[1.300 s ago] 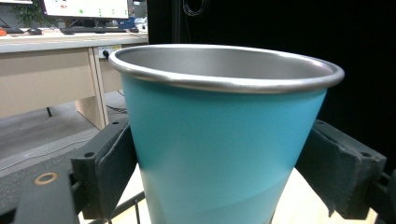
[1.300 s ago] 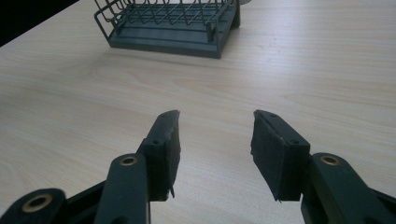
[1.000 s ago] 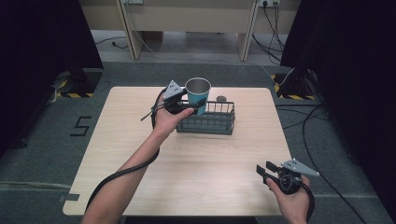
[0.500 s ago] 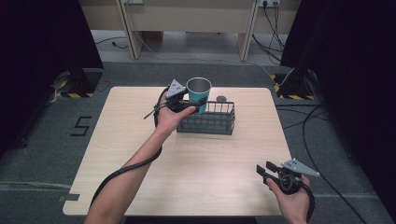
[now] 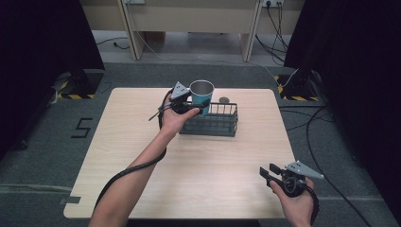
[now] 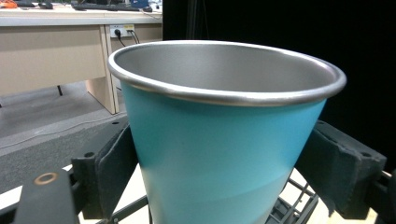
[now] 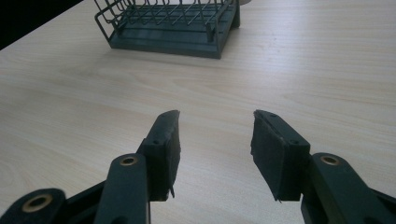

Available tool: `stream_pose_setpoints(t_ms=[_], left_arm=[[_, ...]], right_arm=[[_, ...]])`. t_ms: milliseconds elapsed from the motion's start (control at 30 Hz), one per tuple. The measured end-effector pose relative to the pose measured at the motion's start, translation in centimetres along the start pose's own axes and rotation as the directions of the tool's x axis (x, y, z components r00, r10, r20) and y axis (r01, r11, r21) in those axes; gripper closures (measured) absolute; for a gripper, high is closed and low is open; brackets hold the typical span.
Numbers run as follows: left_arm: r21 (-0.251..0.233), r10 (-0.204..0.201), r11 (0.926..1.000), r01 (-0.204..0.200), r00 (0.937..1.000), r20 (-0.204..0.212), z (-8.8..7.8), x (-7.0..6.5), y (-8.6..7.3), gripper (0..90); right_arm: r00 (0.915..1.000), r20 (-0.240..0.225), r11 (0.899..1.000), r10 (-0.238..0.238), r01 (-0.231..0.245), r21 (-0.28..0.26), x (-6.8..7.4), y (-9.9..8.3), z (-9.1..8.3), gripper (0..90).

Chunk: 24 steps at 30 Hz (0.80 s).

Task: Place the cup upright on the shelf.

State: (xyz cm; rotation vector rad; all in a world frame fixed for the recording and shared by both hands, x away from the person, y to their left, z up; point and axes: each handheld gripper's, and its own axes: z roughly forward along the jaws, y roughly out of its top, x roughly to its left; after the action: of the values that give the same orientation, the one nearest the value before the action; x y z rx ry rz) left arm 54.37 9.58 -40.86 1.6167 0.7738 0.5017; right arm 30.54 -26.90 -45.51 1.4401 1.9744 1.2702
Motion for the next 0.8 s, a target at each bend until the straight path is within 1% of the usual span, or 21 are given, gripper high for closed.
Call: stream_pose_setpoints(t_ms=[300, 667, 800], left_arm=[[0.016, 0.0, 0.9999, 0.0, 0.9999, -0.014, 0.6, 0.1, -0.6, 15.3], [0.038, -0.013, 0.9992, 0.014, 0.9995, -0.029, 1.0, 0.5, -1.5, 15.3], [0.045, -0.012, 0.9989, 0.014, 0.9995, -0.029, 1.1, 0.5, -1.8, 15.3]], right_arm=[[1.0, -0.001, 1.0, 0.0, 0.0, -0.001, 0.0, 0.0, 0.0, 52.2], [1.0, -0.004, 1.0, 0.003, -0.003, 0.001, 0.0, 0.0, 0.0, 52.2], [1.0, -0.004, 1.0, 0.002, -0.002, -0.001, 0.0, 0.0, 0.0, 52.2]])
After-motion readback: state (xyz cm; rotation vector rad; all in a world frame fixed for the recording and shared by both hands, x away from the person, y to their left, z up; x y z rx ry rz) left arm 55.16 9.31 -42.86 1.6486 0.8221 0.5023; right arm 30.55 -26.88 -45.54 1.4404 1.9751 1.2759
